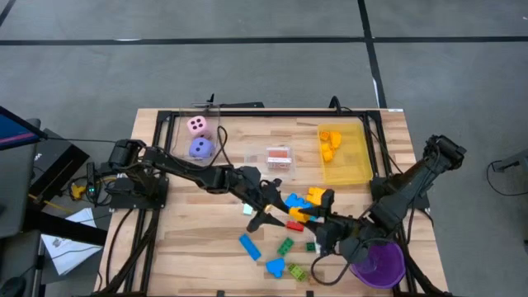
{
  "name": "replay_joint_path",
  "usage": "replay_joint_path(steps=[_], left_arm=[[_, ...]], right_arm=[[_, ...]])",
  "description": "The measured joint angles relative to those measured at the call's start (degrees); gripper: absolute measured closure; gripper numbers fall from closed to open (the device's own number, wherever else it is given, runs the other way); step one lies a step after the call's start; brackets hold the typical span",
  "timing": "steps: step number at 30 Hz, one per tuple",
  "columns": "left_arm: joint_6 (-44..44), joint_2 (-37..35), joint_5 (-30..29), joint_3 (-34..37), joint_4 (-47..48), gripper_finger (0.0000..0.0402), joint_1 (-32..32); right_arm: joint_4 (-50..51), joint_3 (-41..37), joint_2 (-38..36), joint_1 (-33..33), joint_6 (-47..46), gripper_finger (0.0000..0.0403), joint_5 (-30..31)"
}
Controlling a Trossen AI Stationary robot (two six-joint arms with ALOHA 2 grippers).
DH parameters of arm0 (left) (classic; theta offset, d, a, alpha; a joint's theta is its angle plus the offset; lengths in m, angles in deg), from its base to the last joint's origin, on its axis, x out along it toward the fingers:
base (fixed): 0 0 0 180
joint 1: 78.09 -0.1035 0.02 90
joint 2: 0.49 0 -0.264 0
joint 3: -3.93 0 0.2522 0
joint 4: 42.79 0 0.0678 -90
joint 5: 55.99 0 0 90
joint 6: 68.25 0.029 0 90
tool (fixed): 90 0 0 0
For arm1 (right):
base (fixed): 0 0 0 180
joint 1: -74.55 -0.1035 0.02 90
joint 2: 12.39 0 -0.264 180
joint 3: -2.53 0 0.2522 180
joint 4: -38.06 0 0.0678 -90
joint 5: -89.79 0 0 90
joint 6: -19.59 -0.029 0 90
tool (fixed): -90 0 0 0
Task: Pick & Place Toys
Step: Put the yellow game piece into the yellow bin
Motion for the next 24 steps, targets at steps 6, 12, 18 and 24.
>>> replay_joint_path(steps=[6, 12, 18, 24], left_arm=[[4.04, -3.92, -2.13, 0.78, 13.43, 0.0189, 0.55], [7.23, -9.33, -5.68, 5.67, 13.94, 0.0189, 3.42], [3.88, -17.08, -18.97, 10.81, 13.08, 0.0188, 4.46], [2.53, -23.22, -23.15, 17.45, 7.18, 0.0188, 4.03]], right_arm=[[15.09, 0.03, -4.66, 0.81, -17.50, 0.0274, 3.84], [35.98, -2.76, -8.42, 5.64, -45.06, 0.0274, 9.74], [48.07, -8.62, -12.84, 17.01, -71.27, 0.0274, 9.83], [38.44, -16.18, -17.50, 29.63, -71.69, 0.0274, 2.71]])
